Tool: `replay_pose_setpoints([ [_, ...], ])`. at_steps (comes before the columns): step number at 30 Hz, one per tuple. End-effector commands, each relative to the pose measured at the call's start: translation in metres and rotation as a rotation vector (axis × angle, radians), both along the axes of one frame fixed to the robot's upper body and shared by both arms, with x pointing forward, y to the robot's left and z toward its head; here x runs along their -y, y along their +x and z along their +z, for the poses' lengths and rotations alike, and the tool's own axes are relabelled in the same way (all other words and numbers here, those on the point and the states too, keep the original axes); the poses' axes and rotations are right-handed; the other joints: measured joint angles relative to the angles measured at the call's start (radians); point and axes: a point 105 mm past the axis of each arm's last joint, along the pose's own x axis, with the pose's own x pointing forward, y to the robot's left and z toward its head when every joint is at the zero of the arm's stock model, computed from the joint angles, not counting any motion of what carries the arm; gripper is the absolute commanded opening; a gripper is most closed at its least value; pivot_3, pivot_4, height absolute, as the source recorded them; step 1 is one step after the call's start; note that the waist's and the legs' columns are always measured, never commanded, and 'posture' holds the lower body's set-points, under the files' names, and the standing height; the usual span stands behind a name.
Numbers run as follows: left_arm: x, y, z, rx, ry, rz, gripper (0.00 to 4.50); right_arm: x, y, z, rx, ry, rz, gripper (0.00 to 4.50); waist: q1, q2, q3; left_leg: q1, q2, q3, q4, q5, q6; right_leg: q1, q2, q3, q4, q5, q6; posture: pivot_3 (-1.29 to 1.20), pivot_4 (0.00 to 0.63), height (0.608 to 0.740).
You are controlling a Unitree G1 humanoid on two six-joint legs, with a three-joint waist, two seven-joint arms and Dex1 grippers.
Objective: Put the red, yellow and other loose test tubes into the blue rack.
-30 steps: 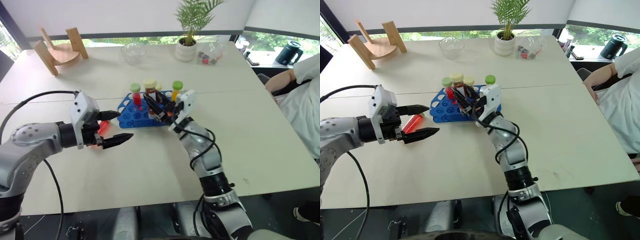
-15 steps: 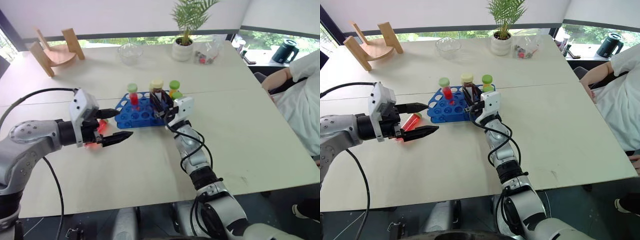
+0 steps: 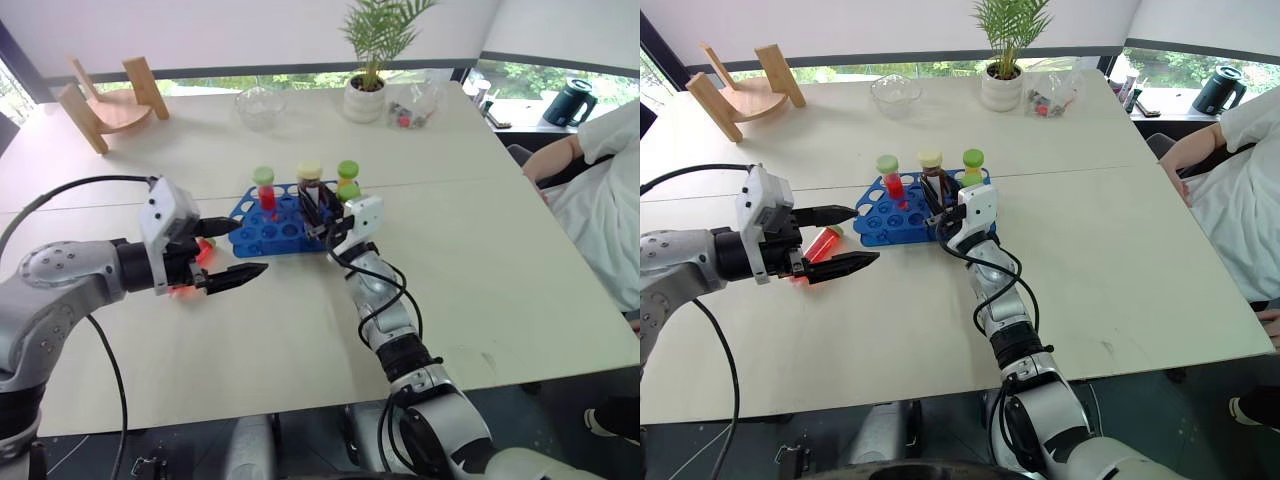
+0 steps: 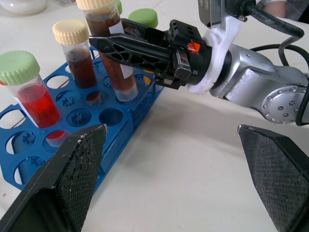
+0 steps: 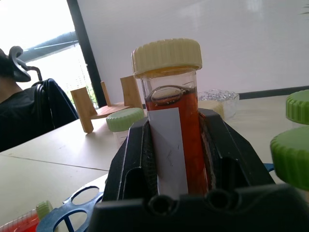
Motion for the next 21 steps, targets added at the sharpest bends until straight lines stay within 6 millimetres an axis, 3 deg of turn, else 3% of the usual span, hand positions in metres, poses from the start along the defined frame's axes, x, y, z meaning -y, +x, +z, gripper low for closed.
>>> replay_pose_setpoints([
  [1, 0.001, -0.003, 0.008, 0.040, 0.003, -0.006, 4.50, -0.008, -0.007, 0.004, 0.024, 0.007, 0.029, 0.85, 0.001, 0.000, 0.000, 0.000, 0.000, 0.000, 0.000, 0.000, 0.000, 0.000, 0.000, 0.000, 0.000, 0.000, 0.000, 0.00, 0.150, 0.740],
  [9, 0.002, -0.003, 0.007, 0.039, 0.000, -0.011, 4.50, -0.008, -0.005, -0.004, -0.006, -0.003, 0.019, 0.85, 0.001, 0.000, 0.000, 0.000, 0.000, 0.000, 0.000, 0.000, 0.000, 0.000, 0.000, 0.000, 0.000, 0.000, 0.000, 0.00, 0.150, 0.740],
  [16, -0.005, 0.002, 0.003, 0.045, 0.017, 0.048, 4.50, 0.005, -0.013, -0.010, 0.007, -0.081, 0.040, 4.28, 0.002, 0.000, 0.000, 0.000, 0.000, 0.000, -0.001, 0.000, 0.000, 0.000, 0.000, 0.000, 0.000, 0.000, 0.000, 0.00, 0.150, 0.740],
  [21, -0.029, 0.017, -0.001, 0.076, 0.123, 0.196, 4.50, 0.030, -0.035, 0.000, -0.016, -0.175, 0.133, 4.40, 0.004, 0.000, 0.000, 0.000, 0.000, 0.000, 0.000, 0.000, 0.000, 0.000, -0.001, 0.000, 0.000, 0.000, 0.000, 0.00, 0.150, 0.740],
])
